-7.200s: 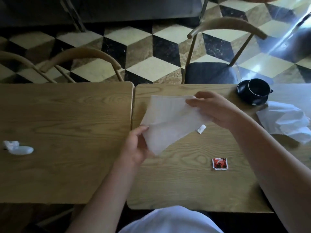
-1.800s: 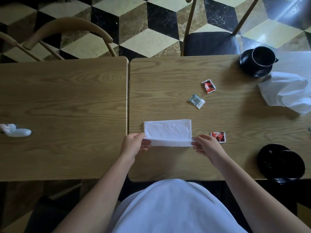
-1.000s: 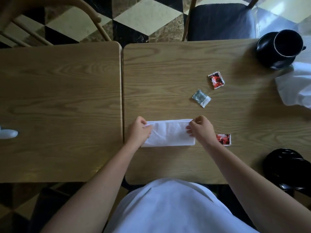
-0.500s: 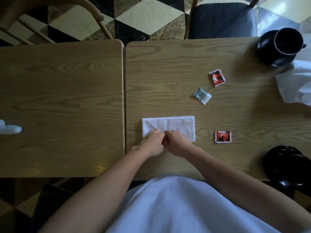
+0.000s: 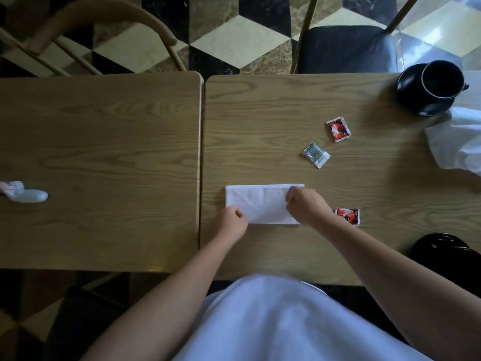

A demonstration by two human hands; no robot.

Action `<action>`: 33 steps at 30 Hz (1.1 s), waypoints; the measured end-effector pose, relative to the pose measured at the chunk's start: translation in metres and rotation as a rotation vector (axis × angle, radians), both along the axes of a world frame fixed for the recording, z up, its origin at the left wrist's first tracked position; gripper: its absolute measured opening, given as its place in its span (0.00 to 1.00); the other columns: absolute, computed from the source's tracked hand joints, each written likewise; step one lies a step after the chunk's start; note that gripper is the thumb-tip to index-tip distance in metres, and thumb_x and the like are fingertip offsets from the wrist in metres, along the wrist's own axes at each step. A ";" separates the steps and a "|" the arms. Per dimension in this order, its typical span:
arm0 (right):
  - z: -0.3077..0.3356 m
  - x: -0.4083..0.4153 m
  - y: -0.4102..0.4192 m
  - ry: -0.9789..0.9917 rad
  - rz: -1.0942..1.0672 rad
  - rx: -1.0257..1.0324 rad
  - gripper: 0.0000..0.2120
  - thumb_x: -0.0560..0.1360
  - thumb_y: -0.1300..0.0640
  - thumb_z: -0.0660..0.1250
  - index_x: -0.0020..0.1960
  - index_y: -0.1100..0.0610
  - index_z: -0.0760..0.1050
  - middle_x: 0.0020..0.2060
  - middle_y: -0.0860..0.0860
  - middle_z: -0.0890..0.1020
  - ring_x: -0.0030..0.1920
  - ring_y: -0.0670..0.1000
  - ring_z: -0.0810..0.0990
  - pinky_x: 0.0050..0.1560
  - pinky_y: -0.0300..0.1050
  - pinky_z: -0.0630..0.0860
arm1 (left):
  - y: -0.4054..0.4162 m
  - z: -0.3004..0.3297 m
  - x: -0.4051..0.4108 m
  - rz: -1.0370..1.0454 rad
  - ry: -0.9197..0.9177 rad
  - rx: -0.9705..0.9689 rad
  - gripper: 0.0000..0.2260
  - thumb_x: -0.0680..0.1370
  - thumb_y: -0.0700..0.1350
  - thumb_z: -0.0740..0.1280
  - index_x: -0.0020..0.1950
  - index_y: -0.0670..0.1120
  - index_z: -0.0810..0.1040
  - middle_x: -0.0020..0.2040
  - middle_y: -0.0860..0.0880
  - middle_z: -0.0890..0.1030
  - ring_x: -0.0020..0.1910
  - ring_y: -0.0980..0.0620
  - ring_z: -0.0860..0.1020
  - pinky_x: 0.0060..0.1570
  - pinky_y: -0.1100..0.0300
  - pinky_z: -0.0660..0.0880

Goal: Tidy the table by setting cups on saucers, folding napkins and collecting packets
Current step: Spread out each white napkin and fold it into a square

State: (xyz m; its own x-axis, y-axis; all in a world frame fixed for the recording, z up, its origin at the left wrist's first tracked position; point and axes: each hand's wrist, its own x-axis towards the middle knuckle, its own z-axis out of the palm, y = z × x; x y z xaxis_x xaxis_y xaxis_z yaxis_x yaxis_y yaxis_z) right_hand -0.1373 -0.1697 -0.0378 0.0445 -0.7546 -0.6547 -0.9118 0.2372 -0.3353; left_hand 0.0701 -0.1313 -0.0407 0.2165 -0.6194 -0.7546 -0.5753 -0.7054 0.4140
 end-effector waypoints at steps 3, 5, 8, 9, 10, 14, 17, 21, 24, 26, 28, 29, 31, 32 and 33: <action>0.003 -0.004 -0.021 0.045 0.023 -0.213 0.15 0.73 0.57 0.68 0.60 0.54 0.75 0.58 0.54 0.77 0.61 0.58 0.74 0.54 0.52 0.73 | 0.006 0.012 -0.024 0.930 0.372 0.247 0.10 0.76 0.37 0.58 0.34 0.45 0.70 0.30 0.48 0.69 0.27 0.51 0.68 0.21 0.67 0.64; 0.004 -0.003 -0.030 0.111 0.100 -0.131 0.21 0.73 0.53 0.71 0.64 0.54 0.72 0.60 0.54 0.76 0.63 0.59 0.73 0.58 0.54 0.72 | 0.012 0.013 -0.039 1.103 0.517 0.409 0.12 0.79 0.39 0.58 0.35 0.43 0.69 0.33 0.45 0.71 0.30 0.48 0.71 0.19 0.67 0.68; 0.007 0.004 -0.040 0.136 0.099 0.045 0.26 0.72 0.45 0.74 0.63 0.57 0.71 0.57 0.56 0.80 0.58 0.61 0.79 0.51 0.50 0.73 | 0.012 0.018 -0.060 1.089 0.694 0.554 0.10 0.80 0.43 0.61 0.43 0.38 0.71 0.46 0.37 0.76 0.48 0.41 0.77 0.43 0.54 0.77; 0.010 0.008 -0.042 0.126 0.119 0.113 0.26 0.72 0.43 0.74 0.61 0.58 0.73 0.55 0.57 0.81 0.57 0.61 0.80 0.48 0.47 0.73 | 0.012 0.019 -0.065 1.076 0.731 0.567 0.08 0.80 0.43 0.61 0.46 0.38 0.71 0.49 0.37 0.76 0.51 0.41 0.76 0.50 0.53 0.76; 0.013 0.013 -0.045 0.118 0.171 0.183 0.25 0.73 0.42 0.73 0.60 0.59 0.76 0.54 0.57 0.83 0.56 0.60 0.82 0.46 0.45 0.72 | 0.013 0.020 -0.070 1.056 0.765 0.562 0.07 0.80 0.43 0.61 0.48 0.39 0.72 0.51 0.37 0.76 0.51 0.42 0.75 0.52 0.53 0.75; 0.034 0.029 -0.051 0.113 0.349 0.353 0.20 0.76 0.46 0.68 0.60 0.59 0.81 0.51 0.57 0.84 0.46 0.55 0.78 0.38 0.41 0.68 | 0.022 0.017 -0.076 1.091 0.849 0.477 0.05 0.76 0.40 0.61 0.49 0.40 0.73 0.47 0.39 0.76 0.47 0.44 0.74 0.54 0.52 0.73; 0.048 0.027 -0.057 -0.025 0.270 0.302 0.10 0.76 0.49 0.70 0.49 0.55 0.80 0.41 0.51 0.78 0.44 0.54 0.74 0.35 0.42 0.65 | 0.021 0.020 -0.073 1.217 0.957 0.329 0.03 0.71 0.38 0.60 0.41 0.43 0.73 0.33 0.44 0.77 0.30 0.47 0.72 0.41 0.56 0.72; 0.060 0.018 -0.058 -0.343 -0.088 0.246 0.06 0.76 0.53 0.70 0.43 0.55 0.77 0.39 0.51 0.78 0.42 0.53 0.75 0.42 0.45 0.70 | -0.007 0.025 -0.051 1.278 1.054 0.042 0.10 0.73 0.39 0.60 0.47 0.42 0.81 0.37 0.44 0.83 0.37 0.47 0.81 0.37 0.58 0.77; 0.055 0.010 -0.041 -0.645 -0.503 0.213 0.10 0.76 0.59 0.68 0.56 0.61 0.81 0.46 0.58 0.83 0.46 0.55 0.79 0.47 0.51 0.74 | -0.030 0.025 -0.031 1.073 0.937 -0.028 0.07 0.76 0.37 0.61 0.41 0.45 0.77 0.33 0.46 0.81 0.31 0.50 0.79 0.31 0.62 0.74; 0.046 0.009 -0.019 -0.782 -0.700 0.218 0.10 0.77 0.62 0.67 0.57 0.63 0.81 0.49 0.60 0.83 0.47 0.56 0.81 0.48 0.52 0.73 | -0.035 0.021 -0.021 0.913 0.792 -0.060 0.07 0.76 0.36 0.64 0.43 0.48 0.73 0.34 0.47 0.81 0.30 0.51 0.79 0.29 0.62 0.74; 0.030 0.013 0.006 -0.821 -0.928 0.294 0.07 0.77 0.64 0.66 0.53 0.63 0.80 0.49 0.60 0.83 0.45 0.55 0.81 0.45 0.49 0.74 | -0.027 0.016 -0.014 0.742 0.678 -0.060 0.09 0.77 0.36 0.65 0.46 0.50 0.72 0.37 0.47 0.80 0.32 0.51 0.78 0.29 0.61 0.73; 0.021 0.014 0.020 -0.821 -1.063 0.376 0.06 0.77 0.65 0.67 0.53 0.62 0.80 0.48 0.59 0.82 0.43 0.54 0.81 0.43 0.47 0.75 | -0.019 0.012 -0.013 0.670 0.650 -0.047 0.09 0.77 0.35 0.65 0.49 0.49 0.72 0.41 0.47 0.80 0.35 0.50 0.78 0.31 0.60 0.74; 0.004 0.019 0.048 -0.813 -1.263 0.579 0.07 0.77 0.67 0.67 0.55 0.63 0.78 0.45 0.57 0.84 0.40 0.53 0.83 0.37 0.45 0.80 | 0.001 0.005 -0.015 0.531 0.626 -0.003 0.13 0.78 0.34 0.65 0.57 0.49 0.70 0.50 0.43 0.80 0.41 0.47 0.78 0.38 0.56 0.76; 0.000 0.021 0.059 -0.789 -1.301 0.643 0.08 0.77 0.67 0.67 0.56 0.63 0.77 0.43 0.57 0.84 0.39 0.53 0.84 0.34 0.44 0.81 | 0.011 0.002 -0.016 0.453 0.605 0.012 0.17 0.78 0.34 0.65 0.62 0.49 0.67 0.54 0.40 0.79 0.44 0.46 0.79 0.41 0.53 0.77; -0.003 0.023 0.066 -0.759 -1.314 0.668 0.08 0.77 0.67 0.67 0.57 0.63 0.77 0.43 0.57 0.84 0.39 0.53 0.83 0.32 0.44 0.82 | 0.019 0.000 -0.018 0.372 0.564 0.014 0.21 0.78 0.33 0.64 0.66 0.50 0.64 0.55 0.37 0.79 0.45 0.44 0.79 0.43 0.51 0.77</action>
